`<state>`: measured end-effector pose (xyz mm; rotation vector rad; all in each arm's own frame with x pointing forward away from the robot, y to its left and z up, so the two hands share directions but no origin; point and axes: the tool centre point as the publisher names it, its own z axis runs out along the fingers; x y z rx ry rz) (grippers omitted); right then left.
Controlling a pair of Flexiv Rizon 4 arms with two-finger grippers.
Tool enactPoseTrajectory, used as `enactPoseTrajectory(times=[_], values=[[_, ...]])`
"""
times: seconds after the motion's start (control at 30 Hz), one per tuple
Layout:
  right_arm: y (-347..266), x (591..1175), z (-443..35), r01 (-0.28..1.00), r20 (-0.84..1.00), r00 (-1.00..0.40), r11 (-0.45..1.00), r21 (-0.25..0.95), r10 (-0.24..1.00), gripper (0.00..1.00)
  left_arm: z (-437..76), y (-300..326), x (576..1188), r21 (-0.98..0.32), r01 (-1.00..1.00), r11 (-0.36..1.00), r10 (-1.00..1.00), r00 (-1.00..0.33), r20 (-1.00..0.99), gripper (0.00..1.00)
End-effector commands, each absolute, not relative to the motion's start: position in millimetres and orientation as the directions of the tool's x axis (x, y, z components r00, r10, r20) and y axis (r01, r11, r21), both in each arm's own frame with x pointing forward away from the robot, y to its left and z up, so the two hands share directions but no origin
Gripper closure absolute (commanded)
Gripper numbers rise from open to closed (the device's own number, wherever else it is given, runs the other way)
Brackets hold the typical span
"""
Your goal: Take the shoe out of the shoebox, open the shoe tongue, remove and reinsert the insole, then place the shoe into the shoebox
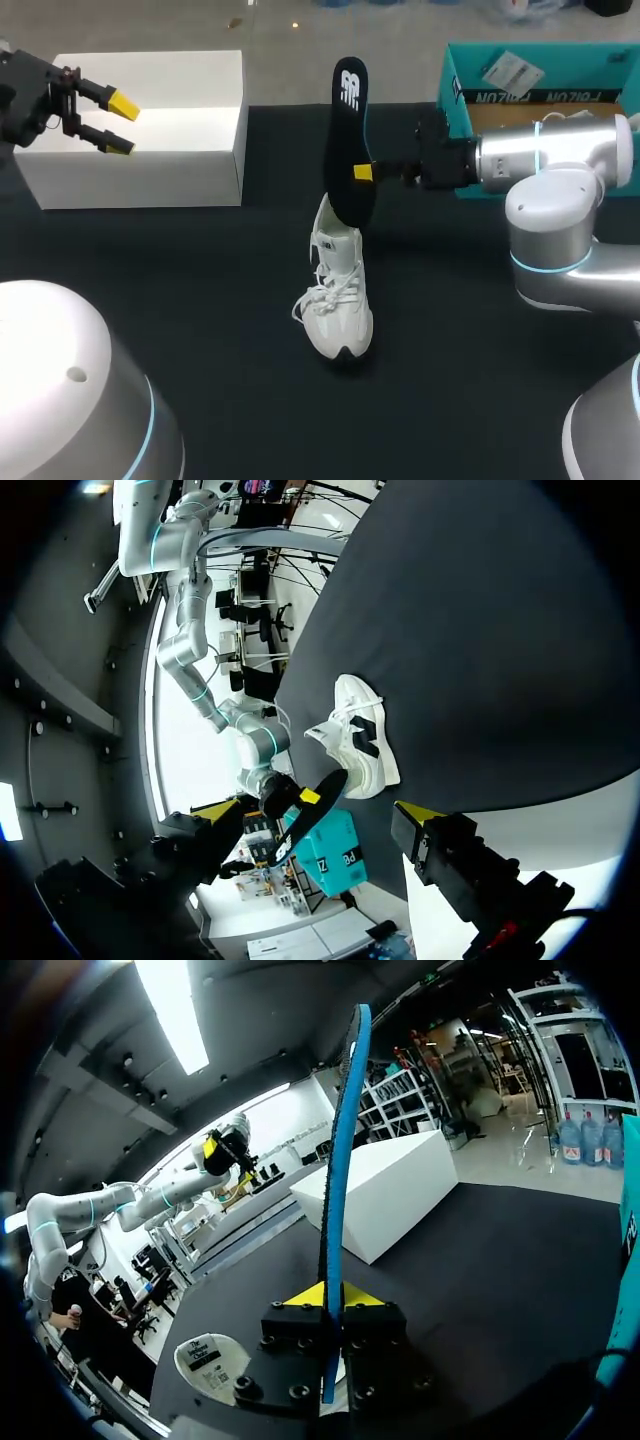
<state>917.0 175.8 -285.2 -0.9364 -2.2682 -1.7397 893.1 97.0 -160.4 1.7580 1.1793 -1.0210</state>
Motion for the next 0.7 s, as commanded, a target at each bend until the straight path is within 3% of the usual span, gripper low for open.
enactPoseTrajectory(times=[0.03, 0.23, 0.47, 0.7], values=[[175.0, 907.4, -289.3, 0.557, 0.466, -0.792, 0.154, 0.816, 0.394, 1.00, -160.3, 97.6, 892.8, 0.161, 0.948, -0.275, 0.333, 0.251, -0.909, 0.00], [181.8, 904.1, -288.5, 0.554, 0.466, -0.802, 0.173, 0.814, 0.374, 1.00, -160.3, 97.6, 892.8, 0.161, 0.948, -0.275, 0.333, 0.251, -0.909, 0.00], [193.0, 922.2, -260.7, 0.493, 0.433, -0.829, 0.097, 0.865, 0.354, 1.00, -160.3, 97.6, 892.8, 0.161, 0.948, -0.275, 0.333, 0.251, -0.909, 0.00], [210.0, 928.3, -265.2, 0.451, 0.410, -0.853, 0.058, 0.891, 0.321, 1.00, -160.3, 97.6, 892.8, 0.161, 0.948, -0.275, 0.333, 0.251, -0.909, 0.00]])
